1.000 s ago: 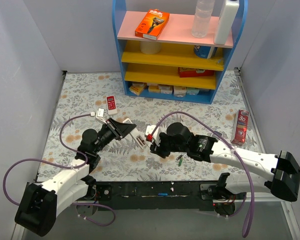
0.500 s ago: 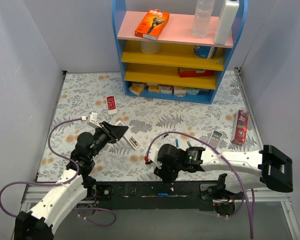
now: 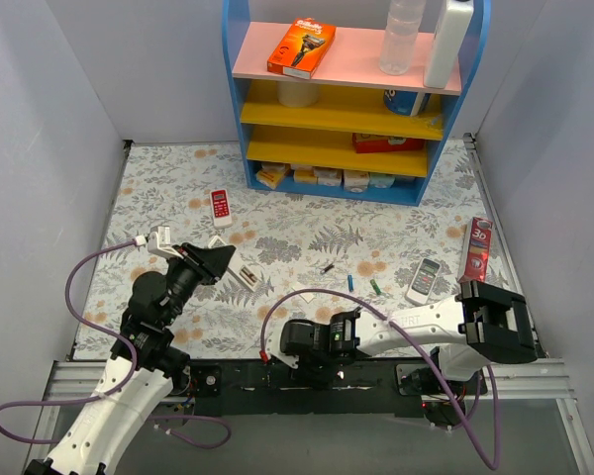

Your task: Load the batteries into the remote control

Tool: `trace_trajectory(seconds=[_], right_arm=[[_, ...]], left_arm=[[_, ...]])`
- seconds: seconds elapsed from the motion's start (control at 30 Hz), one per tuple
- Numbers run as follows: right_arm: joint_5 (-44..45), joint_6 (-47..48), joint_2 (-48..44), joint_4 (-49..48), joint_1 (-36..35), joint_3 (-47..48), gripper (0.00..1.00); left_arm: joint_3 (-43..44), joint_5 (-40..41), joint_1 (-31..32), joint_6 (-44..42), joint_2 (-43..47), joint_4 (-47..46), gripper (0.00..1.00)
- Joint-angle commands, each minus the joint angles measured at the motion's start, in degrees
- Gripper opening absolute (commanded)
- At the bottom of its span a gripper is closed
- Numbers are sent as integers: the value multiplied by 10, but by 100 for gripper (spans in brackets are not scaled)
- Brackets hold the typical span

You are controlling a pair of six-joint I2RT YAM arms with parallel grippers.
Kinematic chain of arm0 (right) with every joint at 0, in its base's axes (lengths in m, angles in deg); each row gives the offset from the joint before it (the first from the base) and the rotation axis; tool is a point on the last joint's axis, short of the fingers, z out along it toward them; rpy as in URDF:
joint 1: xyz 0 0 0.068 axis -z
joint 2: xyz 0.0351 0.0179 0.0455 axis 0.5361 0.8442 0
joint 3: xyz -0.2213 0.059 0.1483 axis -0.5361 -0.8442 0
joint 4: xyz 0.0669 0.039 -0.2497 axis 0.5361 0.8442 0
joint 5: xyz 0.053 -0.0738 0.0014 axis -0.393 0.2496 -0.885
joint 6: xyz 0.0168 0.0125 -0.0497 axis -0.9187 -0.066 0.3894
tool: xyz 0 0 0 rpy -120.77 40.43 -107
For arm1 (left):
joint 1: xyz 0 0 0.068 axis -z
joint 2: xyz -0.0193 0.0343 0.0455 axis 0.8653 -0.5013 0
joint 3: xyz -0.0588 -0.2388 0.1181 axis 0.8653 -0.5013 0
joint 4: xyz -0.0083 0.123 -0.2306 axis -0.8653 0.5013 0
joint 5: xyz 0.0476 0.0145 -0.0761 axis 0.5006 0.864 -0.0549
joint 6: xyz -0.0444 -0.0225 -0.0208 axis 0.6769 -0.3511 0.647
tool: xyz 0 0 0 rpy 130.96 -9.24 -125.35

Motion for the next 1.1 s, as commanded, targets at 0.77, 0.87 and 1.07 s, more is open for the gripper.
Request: trace_trajectory(seconds=[0.77,0.87,1.07], right_arm=[[111,-33,61,62,-24,53,30],[113,-35,61,64,-23,54,30],[121,-40,69,71,-19,56,29]], left_arm=[[16,16,2,-16,-3,22,0],[16,12,2,-12,-6,16,0],[17,10,2,-10,-8,15,0]])
